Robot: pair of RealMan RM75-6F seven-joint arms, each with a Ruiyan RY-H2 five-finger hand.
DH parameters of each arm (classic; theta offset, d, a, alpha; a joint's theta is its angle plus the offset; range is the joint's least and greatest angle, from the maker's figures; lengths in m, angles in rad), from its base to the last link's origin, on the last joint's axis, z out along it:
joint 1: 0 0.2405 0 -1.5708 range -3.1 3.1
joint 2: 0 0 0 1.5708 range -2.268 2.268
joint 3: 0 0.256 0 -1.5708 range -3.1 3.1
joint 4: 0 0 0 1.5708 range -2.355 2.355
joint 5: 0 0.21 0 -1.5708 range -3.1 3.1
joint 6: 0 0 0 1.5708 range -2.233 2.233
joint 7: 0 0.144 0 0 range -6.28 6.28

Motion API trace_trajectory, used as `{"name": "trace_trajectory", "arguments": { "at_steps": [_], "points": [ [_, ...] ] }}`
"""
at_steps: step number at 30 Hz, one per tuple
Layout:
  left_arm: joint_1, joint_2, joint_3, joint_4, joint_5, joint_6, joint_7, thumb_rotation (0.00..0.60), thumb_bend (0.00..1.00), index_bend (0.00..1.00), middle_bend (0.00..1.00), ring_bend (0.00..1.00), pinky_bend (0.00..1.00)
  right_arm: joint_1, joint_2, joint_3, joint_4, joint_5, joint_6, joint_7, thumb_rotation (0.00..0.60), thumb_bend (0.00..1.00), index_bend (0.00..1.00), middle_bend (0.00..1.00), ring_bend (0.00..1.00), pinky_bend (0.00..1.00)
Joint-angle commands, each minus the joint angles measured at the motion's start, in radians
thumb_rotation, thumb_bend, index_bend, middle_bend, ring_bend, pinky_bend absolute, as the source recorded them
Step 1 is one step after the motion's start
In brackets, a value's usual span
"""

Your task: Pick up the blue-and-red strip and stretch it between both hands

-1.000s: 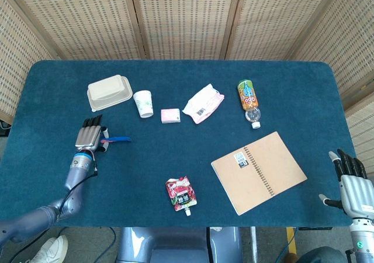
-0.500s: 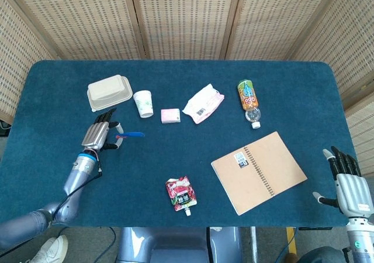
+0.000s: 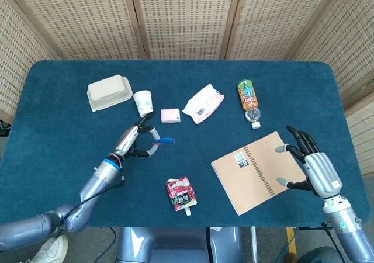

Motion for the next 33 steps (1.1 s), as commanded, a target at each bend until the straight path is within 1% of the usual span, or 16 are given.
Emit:
{"name": "trace_trajectory", "arguments": {
  "at_steps": [1, 3, 5, 7, 11, 14, 17, 20, 25, 33],
  "points": [
    [-0.034, -0.035, -0.022, -0.005, -0.034, -0.021, 0.004, 0.6, 0.47, 0.77, 0.0, 0.0, 0.0, 0.072, 0.051, 0.02, -0.082, 0.052, -0.117, 0.042, 0.6, 0.23, 0.38, 0.0, 0.0, 0.0],
    [-0.051, -0.057, -0.03, -0.002, -0.057, -0.032, 0.006, 0.6, 0.47, 0.77, 0.0, 0.0, 0.0, 0.112, 0.069, 0.038, -0.128, 0.097, -0.182, 0.064, 0.6, 0.23, 0.39, 0.0, 0.0, 0.0],
    [-0.06, -0.068, -0.032, 0.0, -0.068, -0.035, 0.012, 0.6, 0.47, 0.77, 0.0, 0.0, 0.0, 0.133, 0.075, 0.05, -0.148, 0.122, -0.21, 0.064, 0.6, 0.23, 0.4, 0.0, 0.0, 0.0],
    [-0.08, -0.092, -0.034, 0.008, -0.083, -0.041, 0.034, 0.6, 0.47, 0.77, 0.0, 0.0, 0.0, 0.172, 0.071, 0.076, -0.168, 0.166, -0.251, 0.045, 0.6, 0.24, 0.4, 0.0, 0.0, 0.0],
    [-0.106, -0.126, -0.039, 0.016, -0.11, -0.043, 0.066, 0.6, 0.47, 0.77, 0.0, 0.0, 0.0, 0.223, 0.05, 0.113, -0.187, 0.236, -0.286, -0.008, 0.6, 0.25, 0.41, 0.0, 0.0, 0.0],
    [-0.122, -0.147, -0.043, 0.019, -0.128, -0.041, 0.089, 0.6, 0.47, 0.77, 0.0, 0.0, 0.0, 0.251, 0.031, 0.129, -0.197, 0.267, -0.301, -0.043, 0.6, 0.27, 0.41, 0.0, 0.0, 0.0],
    [-0.136, -0.163, -0.047, 0.01, -0.143, -0.035, 0.114, 0.6, 0.46, 0.77, 0.0, 0.0, 0.0, 0.281, 0.018, 0.138, -0.206, 0.301, -0.331, -0.07, 0.6, 0.29, 0.42, 0.0, 0.0, 0.0],
    [-0.148, -0.171, -0.05, 0.001, -0.157, -0.028, 0.143, 0.6, 0.47, 0.77, 0.0, 0.0, 0.0, 0.303, 0.001, 0.147, -0.216, 0.33, -0.342, -0.088, 0.6, 0.33, 0.46, 0.0, 0.0, 0.0],
    [-0.168, -0.186, -0.059, -0.004, -0.191, -0.027, 0.178, 0.6, 0.47, 0.77, 0.0, 0.0, 0.0, 0.331, -0.025, 0.153, -0.229, 0.354, -0.345, -0.138, 0.6, 0.36, 0.5, 0.0, 0.0, 0.0],
    [-0.181, -0.194, -0.061, -0.009, -0.213, -0.025, 0.199, 0.6, 0.47, 0.77, 0.0, 0.0, 0.0, 0.355, -0.057, 0.147, -0.233, 0.388, -0.344, -0.203, 0.6, 0.38, 0.5, 0.0, 0.0, 0.0]
  ]
}}
